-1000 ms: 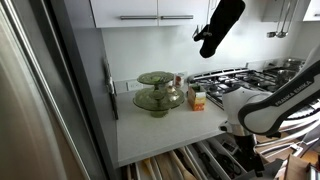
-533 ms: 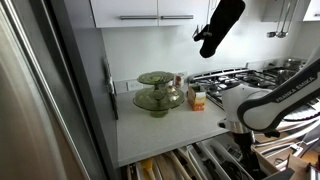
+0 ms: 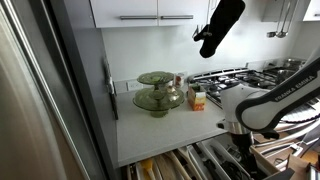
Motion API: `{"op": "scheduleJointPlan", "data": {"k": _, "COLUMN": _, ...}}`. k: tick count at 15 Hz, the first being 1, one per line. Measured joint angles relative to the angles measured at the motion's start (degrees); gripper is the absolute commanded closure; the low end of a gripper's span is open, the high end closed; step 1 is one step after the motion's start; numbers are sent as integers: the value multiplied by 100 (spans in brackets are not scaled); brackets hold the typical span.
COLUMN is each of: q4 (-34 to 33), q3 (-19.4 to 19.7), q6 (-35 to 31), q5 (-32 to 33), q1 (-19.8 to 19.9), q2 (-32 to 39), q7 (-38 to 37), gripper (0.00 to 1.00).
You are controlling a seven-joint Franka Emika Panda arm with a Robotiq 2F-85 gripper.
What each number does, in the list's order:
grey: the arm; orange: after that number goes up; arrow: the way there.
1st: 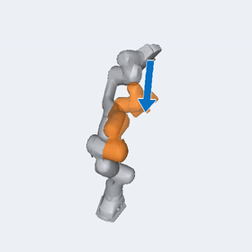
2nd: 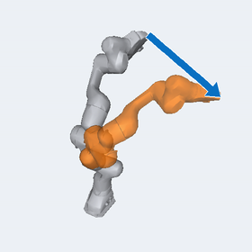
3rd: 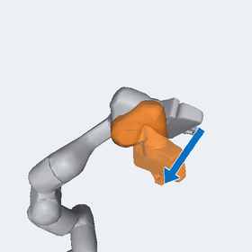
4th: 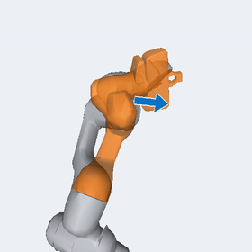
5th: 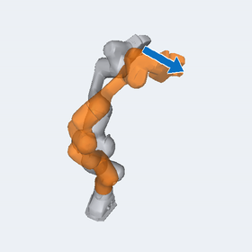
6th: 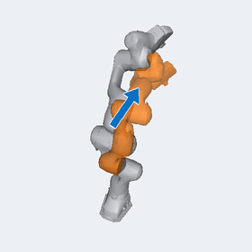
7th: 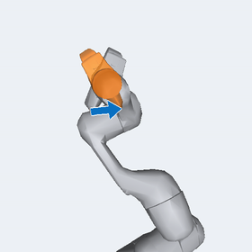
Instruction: Open the top drawer to the left, remove it cooking stick and put it on the cupboard
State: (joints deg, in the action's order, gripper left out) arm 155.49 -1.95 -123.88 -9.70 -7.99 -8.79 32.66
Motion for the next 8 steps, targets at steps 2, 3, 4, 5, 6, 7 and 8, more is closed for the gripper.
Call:
{"op": "scheduleJointPlan", "data": {"k": 2, "q4": -65, "q3": -207, "q6": 133, "q5": -484, "q1": -189, "q2": -66, "q7": -295, "gripper": 0}}
{"op": "scheduleJointPlan", "data": {"k": 3, "q4": -99, "q3": -328, "q6": 166, "q5": -731, "q1": -311, "q2": -107, "q7": -457, "gripper": 0}}
{"op": "scheduleJointPlan", "data": {"k": 4, "q4": -125, "q3": -458, "q6": 165, "q5": -971, "q1": -440, "q2": -150, "q7": -668, "gripper": 0}}
{"op": "scheduleJointPlan", "data": {"k": 5, "q4": -145, "q3": -601, "q6": 38, "q5": -1216, "q1": -573, "q2": -186, "q7": -911, "gripper": 0}}
{"op": "scheduleJointPlan", "data": {"k": 6, "q4": -160, "q3": -681, "q6": -9, "q5": -1256, "q1": -661, "q2": -204, "q7": -999, "gripper": 0}}
{"op": "scheduleJointPlan", "data": {"k": 7, "q4": -163, "q3": -688, "q6": -8, "q5": -1252, "q1": -672, "q2": -201, "q7": -1000, "gripper": 0}}
{"op": "scheduleJointPlan", "data": {"k": 8, "q4": -163, "q3": -668, "q6": -8, "q5": -1246, "q1": -652, "q2": -194, "q7": -992, "gripper": 0}}
